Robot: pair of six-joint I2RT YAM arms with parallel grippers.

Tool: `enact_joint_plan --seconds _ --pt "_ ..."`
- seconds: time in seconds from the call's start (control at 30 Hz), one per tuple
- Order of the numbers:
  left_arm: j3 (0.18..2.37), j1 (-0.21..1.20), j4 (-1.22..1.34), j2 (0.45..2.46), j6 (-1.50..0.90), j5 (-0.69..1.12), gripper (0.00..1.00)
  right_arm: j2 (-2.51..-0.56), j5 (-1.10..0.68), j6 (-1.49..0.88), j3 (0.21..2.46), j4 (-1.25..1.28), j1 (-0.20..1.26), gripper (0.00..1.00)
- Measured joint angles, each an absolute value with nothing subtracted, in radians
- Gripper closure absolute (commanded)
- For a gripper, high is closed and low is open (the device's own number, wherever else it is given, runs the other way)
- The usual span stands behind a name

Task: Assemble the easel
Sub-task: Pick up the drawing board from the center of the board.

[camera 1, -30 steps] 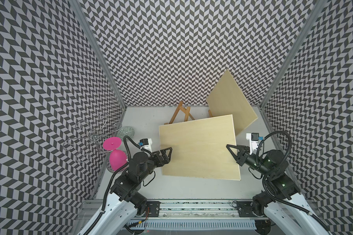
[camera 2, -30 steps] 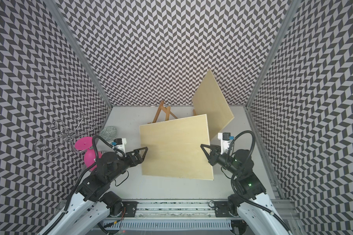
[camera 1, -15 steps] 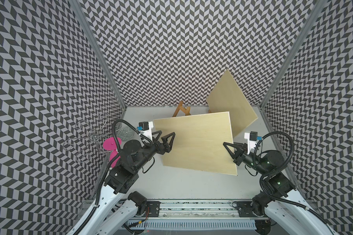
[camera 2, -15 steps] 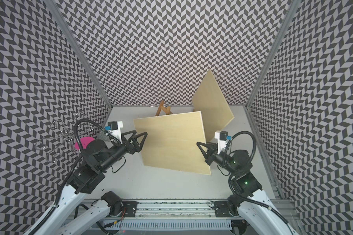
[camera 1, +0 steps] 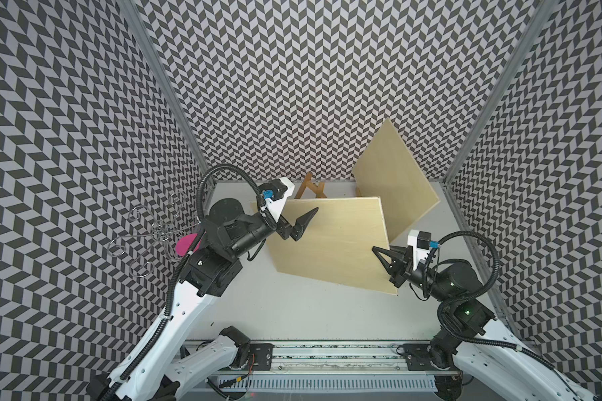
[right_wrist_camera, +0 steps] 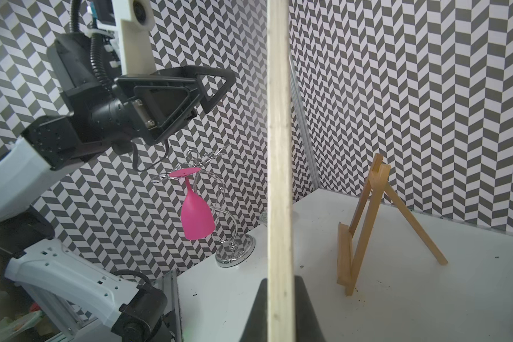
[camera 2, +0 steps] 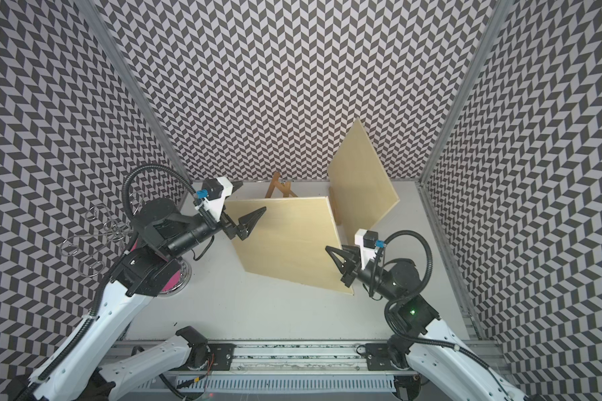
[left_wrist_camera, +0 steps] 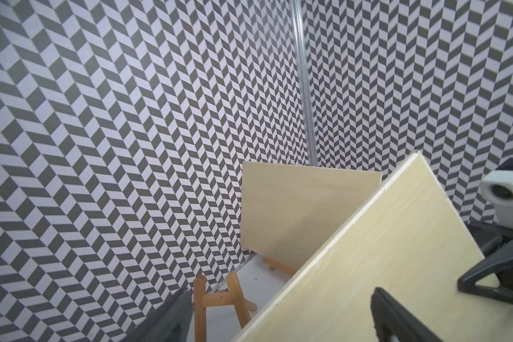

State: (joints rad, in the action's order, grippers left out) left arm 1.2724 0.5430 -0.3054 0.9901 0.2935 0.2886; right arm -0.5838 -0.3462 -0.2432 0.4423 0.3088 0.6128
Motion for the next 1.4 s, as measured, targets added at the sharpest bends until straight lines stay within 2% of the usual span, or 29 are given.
enact_joint_plan --seconds 0.33,0.53,0.97,1.23,1.4 --pt "1.451 0.54 -0.599 1.118 0.738 0.31 0.11 -0.603 -0.385 -0.091 0.374 0.432 0.613 1.0" --pt "1.54 0.533 -0.728 1.187 0.883 0.364 0.12 -0.611 -0.451 -0.016 0.356 0.463 0.612 1.0" --pt "1.665 0.564 -0.961 1.261 0.939 0.521 0.25 -0.634 -0.537 0.084 0.345 0.473 0.612 1.0" --pt "1.665 0.622 -1.019 1.264 0.912 0.517 0.39 -0.667 -0.58 0.116 0.347 0.48 0.612 1.0" --pt "1.665 0.649 -1.032 1.265 0.895 0.503 0.52 -0.701 -0.596 0.134 0.359 0.485 0.612 1.0"
